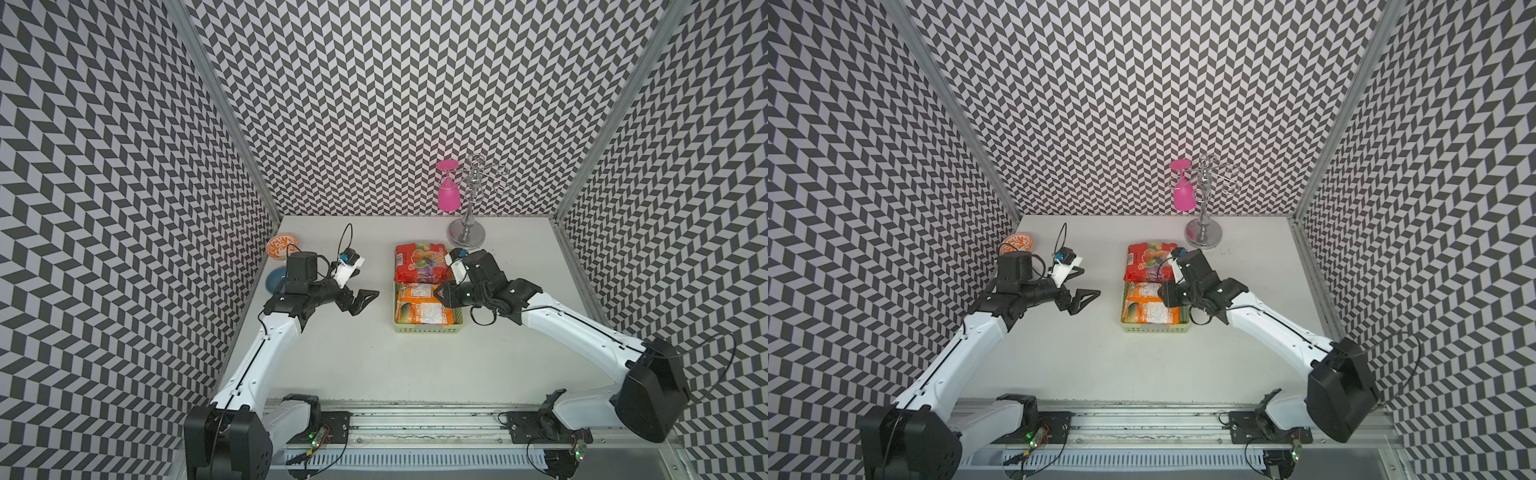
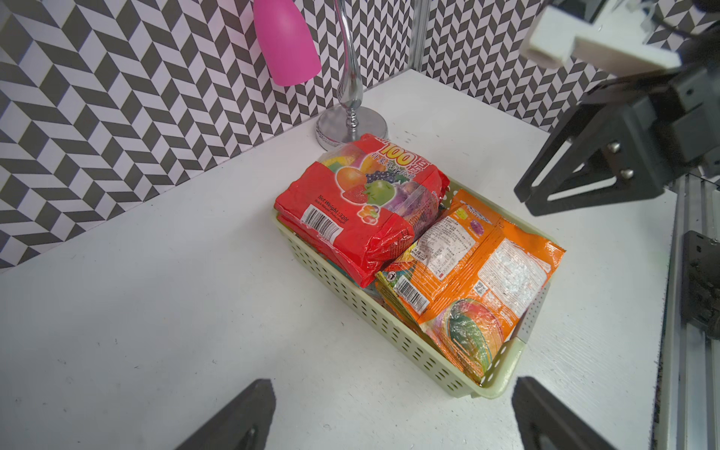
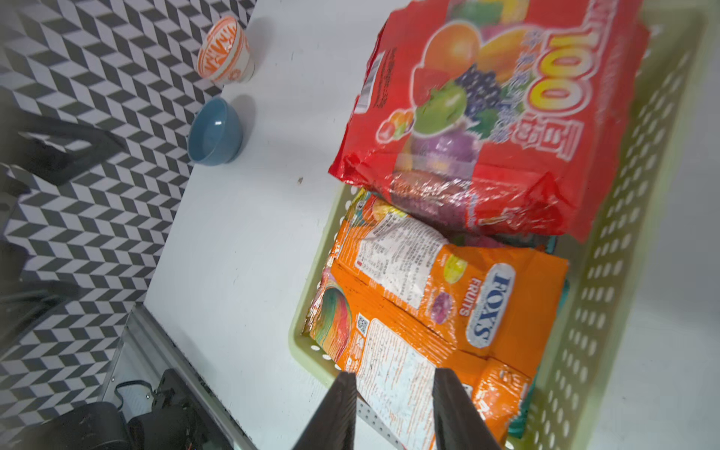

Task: Put the candies in the basket
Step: Place the candy in the basket.

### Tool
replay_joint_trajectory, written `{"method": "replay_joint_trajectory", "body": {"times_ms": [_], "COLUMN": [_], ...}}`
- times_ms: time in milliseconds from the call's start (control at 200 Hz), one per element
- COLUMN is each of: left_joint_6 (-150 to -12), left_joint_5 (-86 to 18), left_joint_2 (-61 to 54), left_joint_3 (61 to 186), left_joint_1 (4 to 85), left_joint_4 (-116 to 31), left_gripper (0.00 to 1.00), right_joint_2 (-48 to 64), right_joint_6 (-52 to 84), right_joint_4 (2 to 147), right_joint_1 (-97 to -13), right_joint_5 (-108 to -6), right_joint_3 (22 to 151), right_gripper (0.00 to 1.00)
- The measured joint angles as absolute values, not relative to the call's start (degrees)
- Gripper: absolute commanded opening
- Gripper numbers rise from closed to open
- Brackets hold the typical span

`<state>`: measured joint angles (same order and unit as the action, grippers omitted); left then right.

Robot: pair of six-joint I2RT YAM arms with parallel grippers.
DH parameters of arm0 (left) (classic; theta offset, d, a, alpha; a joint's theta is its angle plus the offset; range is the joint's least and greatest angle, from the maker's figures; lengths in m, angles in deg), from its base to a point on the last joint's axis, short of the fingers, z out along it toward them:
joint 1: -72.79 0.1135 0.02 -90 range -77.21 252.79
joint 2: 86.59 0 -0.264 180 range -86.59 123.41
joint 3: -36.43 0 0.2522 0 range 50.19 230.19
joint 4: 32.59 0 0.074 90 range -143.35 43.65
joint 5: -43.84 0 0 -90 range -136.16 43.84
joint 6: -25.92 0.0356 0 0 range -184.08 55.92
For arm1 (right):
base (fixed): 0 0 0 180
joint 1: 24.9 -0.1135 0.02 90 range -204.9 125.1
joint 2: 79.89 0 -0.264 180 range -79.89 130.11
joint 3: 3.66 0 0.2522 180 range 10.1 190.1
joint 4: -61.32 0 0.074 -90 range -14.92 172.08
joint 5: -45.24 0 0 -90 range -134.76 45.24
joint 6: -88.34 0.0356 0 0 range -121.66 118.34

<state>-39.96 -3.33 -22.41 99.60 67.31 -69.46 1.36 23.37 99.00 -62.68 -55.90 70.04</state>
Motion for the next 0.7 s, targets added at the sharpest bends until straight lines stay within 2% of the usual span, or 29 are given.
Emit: {"method": "replay_joint_trajectory", "body": {"times_ms": [270, 486, 626, 701], "left_joint_6": [-42.3, -48.9, -52.3, -53.8], "left_joint_5": [-5.5, -14.7, -22.3, -25.5], "left_joint_2": [-22.4, -22.5, -22.1, -21.2], "left_joint_3": [99.6, 95.1, 91.1, 89.1], "left_joint_1": [67.6, 67.6, 67.6, 67.6], "left_joint_4": [-68.2, -60.0, -52.3, -46.9], "left_gripper": [0.99, 0.99, 0.99, 0.99], "right_joint_2": [12.1, 10.7, 5.0, 0.7], "right_joint_6": [21.6, 18.0, 15.5, 14.1], "right_joint_4": [95.9, 99.5, 102.0, 102.0], "right_joint_1": [-62.9, -62.7, -61.4, -60.0], "right_joint_5": [-54.9, -50.8, -47.2, -44.7], "right_joint_3": [69.8, 73.9, 76.0, 76.2], "right_gripper": [0.35, 0.37, 0.49, 0.61]}}
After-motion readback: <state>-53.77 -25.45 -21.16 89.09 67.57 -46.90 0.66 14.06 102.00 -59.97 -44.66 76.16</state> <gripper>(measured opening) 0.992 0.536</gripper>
